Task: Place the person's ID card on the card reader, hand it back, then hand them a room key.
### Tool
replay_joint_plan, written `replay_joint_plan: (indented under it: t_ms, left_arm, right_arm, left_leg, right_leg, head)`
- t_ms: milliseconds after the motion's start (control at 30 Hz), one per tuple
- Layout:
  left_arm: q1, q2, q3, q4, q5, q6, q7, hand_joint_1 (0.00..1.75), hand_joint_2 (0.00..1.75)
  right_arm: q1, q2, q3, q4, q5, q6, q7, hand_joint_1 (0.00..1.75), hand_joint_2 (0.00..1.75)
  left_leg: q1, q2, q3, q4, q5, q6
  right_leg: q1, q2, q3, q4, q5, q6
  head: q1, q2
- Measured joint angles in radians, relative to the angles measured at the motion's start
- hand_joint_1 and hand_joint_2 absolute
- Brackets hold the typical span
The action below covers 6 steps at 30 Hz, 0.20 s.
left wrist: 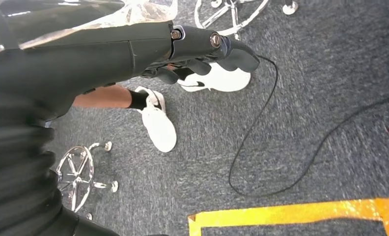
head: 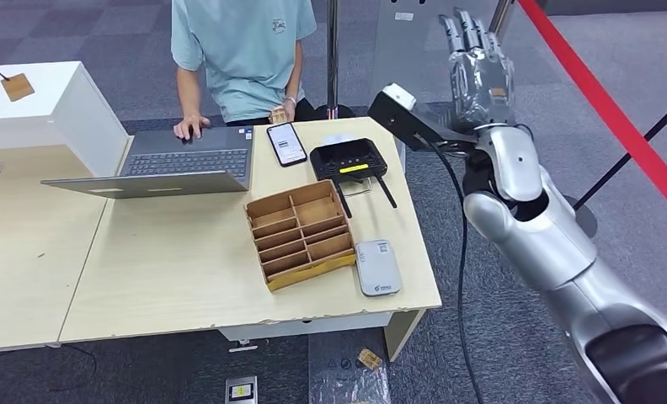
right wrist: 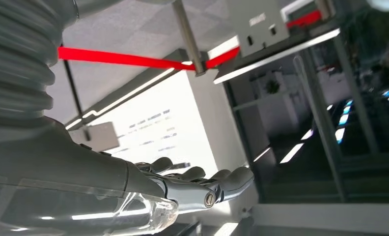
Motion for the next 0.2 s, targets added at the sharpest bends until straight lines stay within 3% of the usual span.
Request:
replay_joint_plan:
  t_ms: [200]
  left_arm:
    - [0.0,0.013,0.0,0.0,0.008,0.007,0.021,0.0,1.75]
  right_arm:
    - [0.146,-0.097,-0.131,-0.11,-0.011,-0.046,0.017,0.0,1.75]
  left_leg:
    - [0.0,0.0,0.001,0.001,0.0,0.0]
  right_leg:
    - [0.0,0.0,0.0,-0.001,0.0,0.0]
  head:
    - [-0.001,0.0]
